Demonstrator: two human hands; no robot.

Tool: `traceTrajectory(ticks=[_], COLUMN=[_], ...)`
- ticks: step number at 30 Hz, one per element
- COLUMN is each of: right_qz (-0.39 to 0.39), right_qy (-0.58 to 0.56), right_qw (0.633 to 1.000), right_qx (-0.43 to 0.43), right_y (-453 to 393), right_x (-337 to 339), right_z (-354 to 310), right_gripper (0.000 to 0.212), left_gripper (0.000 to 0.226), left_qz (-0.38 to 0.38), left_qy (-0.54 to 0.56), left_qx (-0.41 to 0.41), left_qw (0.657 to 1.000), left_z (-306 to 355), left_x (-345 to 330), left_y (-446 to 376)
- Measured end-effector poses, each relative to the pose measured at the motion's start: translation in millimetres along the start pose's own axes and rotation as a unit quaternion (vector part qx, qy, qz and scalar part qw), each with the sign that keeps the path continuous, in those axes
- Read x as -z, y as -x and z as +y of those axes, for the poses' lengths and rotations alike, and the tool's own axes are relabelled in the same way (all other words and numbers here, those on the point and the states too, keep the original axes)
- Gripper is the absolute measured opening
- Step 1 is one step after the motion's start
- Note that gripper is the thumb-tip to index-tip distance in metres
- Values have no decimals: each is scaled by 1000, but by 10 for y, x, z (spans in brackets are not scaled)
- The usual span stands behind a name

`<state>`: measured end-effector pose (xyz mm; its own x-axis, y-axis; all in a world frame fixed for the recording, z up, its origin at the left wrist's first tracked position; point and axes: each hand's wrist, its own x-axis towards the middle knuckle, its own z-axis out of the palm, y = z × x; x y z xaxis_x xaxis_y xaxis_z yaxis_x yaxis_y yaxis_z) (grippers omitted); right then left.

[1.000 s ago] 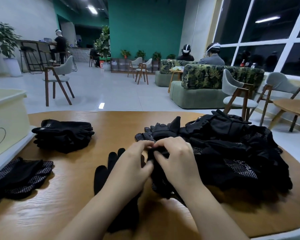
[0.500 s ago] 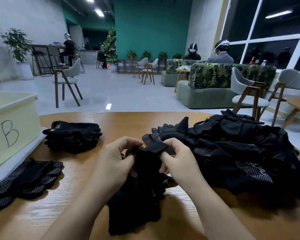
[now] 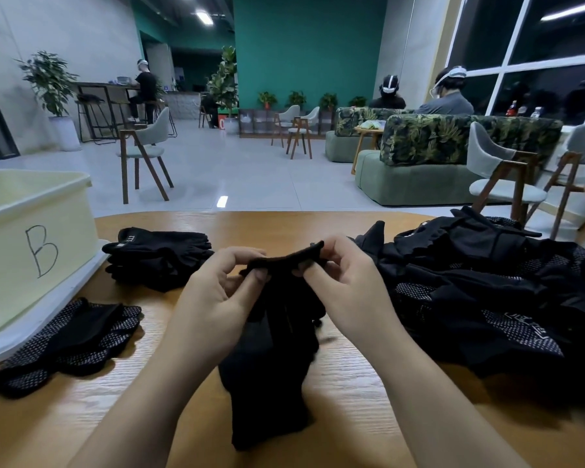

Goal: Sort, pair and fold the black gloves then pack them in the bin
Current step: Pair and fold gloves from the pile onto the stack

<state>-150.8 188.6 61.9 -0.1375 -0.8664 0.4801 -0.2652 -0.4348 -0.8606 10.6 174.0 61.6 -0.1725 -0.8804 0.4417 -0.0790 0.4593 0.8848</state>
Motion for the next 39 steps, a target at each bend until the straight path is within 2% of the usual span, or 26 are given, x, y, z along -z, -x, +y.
traceTrajectory(ticks=[2, 6, 12, 15, 18, 28, 32, 36, 39], right_qz=[-23, -94, -219, -255, -267, -289, -289, -286, -282], right_qy=[28, 117, 166, 188, 206, 238, 241, 240, 227], right_qw=[999, 985, 960, 948, 941, 927, 926, 927, 932], right_qx=[22, 87, 51, 32, 21, -13, -23, -25, -32], right_y=[-27, -22, 179, 255, 342, 526, 550, 566, 576], right_x=[-15, -67, -27, 10, 38, 97, 91, 78, 70], right_z=[27, 179, 473, 487, 456, 441, 435, 424, 409], right_gripper=[7, 26, 34, 40, 39, 42, 41, 37, 38], left_gripper=[11, 14, 23, 28, 17, 23, 23, 35, 29], left_qz=[-16, -62, -152, -187, -215, -265, -259, -254, -252], left_qy=[-20, -140, -173, -183, -198, -233, -237, -232, -244], left_qx=[-30, -90, -50, -32, -19, -9, -6, 2, -10], left_qw=[999, 984, 972, 965, 956, 936, 936, 939, 936], left_z=[-44, -197, -541, -611, -581, -606, -577, -537, -539], left_x=[53, 178, 297, 343, 375, 468, 485, 463, 445], left_y=[-14, 15, 289, 403, 467, 662, 681, 689, 695])
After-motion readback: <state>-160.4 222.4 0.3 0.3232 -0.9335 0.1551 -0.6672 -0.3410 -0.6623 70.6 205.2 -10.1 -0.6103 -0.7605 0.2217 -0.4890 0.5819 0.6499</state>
